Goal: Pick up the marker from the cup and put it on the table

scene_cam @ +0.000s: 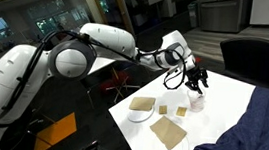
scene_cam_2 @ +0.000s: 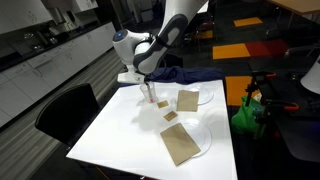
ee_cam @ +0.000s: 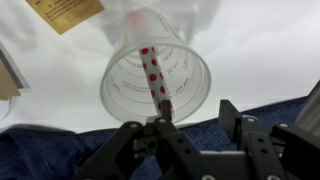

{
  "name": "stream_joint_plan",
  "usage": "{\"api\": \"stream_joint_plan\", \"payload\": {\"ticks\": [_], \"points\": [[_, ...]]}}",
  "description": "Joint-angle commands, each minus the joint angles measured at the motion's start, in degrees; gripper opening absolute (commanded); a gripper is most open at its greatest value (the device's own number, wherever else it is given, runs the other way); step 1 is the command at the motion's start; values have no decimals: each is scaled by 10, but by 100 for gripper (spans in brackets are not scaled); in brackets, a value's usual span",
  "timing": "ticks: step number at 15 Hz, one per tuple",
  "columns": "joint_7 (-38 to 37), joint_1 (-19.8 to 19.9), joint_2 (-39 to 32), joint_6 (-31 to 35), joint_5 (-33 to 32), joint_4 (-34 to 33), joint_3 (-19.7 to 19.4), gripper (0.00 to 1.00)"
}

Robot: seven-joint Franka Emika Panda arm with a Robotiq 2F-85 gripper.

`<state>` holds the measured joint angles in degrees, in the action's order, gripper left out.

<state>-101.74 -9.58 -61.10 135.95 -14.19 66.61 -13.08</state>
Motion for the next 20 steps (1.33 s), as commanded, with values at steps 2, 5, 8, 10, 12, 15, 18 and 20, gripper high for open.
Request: {"api": "stream_joint_plan", "payload": {"ticks": [2, 5, 8, 10, 12, 15, 18, 20], "points": [[-19, -14, 6, -4, 7, 4, -12, 55], [-16, -22, 28, 10, 4, 32, -11, 54], [2, -22, 46, 12, 5, 48, -3, 55], [19, -19, 62, 7, 6, 62, 3, 53], [54, -10, 81, -11, 10, 75, 14, 52], [127, 5, 106, -30, 14, 95, 27, 54], [210, 26, 121, -55, 28, 103, 45, 54], [260, 41, 122, -70, 46, 99, 56, 53]]}}
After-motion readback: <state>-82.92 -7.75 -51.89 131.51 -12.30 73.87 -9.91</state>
